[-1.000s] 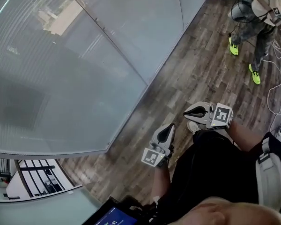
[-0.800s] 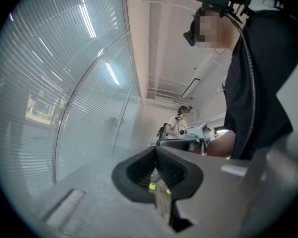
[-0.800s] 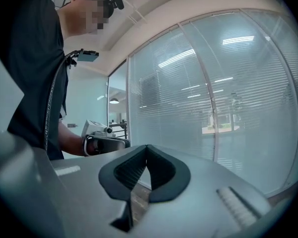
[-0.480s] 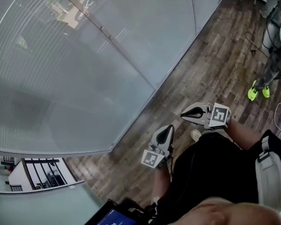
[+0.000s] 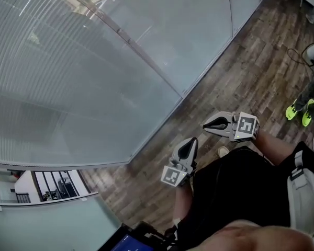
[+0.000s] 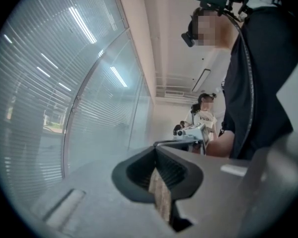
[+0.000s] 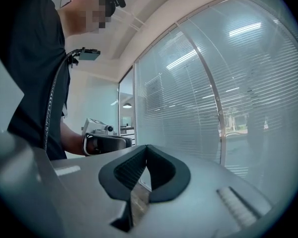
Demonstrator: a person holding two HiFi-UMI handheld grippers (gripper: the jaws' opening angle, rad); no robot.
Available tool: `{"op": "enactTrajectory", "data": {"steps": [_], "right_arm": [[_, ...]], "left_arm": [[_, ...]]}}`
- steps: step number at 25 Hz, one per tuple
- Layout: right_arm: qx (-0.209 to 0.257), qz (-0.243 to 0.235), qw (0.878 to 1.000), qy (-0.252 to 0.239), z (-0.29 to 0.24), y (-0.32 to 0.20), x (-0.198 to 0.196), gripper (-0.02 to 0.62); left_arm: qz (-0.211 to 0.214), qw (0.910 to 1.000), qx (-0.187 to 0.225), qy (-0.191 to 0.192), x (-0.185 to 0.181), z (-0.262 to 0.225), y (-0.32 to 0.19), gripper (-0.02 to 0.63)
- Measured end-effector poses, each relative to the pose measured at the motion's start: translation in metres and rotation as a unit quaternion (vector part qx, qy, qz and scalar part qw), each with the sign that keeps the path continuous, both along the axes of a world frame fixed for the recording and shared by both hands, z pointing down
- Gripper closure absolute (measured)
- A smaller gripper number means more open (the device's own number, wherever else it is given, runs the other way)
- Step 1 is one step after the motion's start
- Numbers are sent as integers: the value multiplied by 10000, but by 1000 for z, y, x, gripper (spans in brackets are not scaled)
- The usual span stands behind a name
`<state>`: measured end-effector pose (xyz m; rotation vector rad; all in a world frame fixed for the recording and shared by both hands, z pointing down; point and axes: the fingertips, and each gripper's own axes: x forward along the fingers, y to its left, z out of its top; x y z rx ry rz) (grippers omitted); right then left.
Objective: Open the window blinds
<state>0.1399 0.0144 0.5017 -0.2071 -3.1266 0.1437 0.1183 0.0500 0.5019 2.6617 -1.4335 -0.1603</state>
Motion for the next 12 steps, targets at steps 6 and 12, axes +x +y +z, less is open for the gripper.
{"op": "enactTrajectory", "data": {"steps": [6, 12], "right_arm": [[-64, -122, 9999, -27, 4, -11, -4, 589], [-63, -213, 9998, -14, 5, -15, -13, 589]], "left_arm": [[-167, 9998, -62, -13, -5, 4, -8, 604], [-270, 9996, -39, 3, -14, 3, -10, 604]]}}
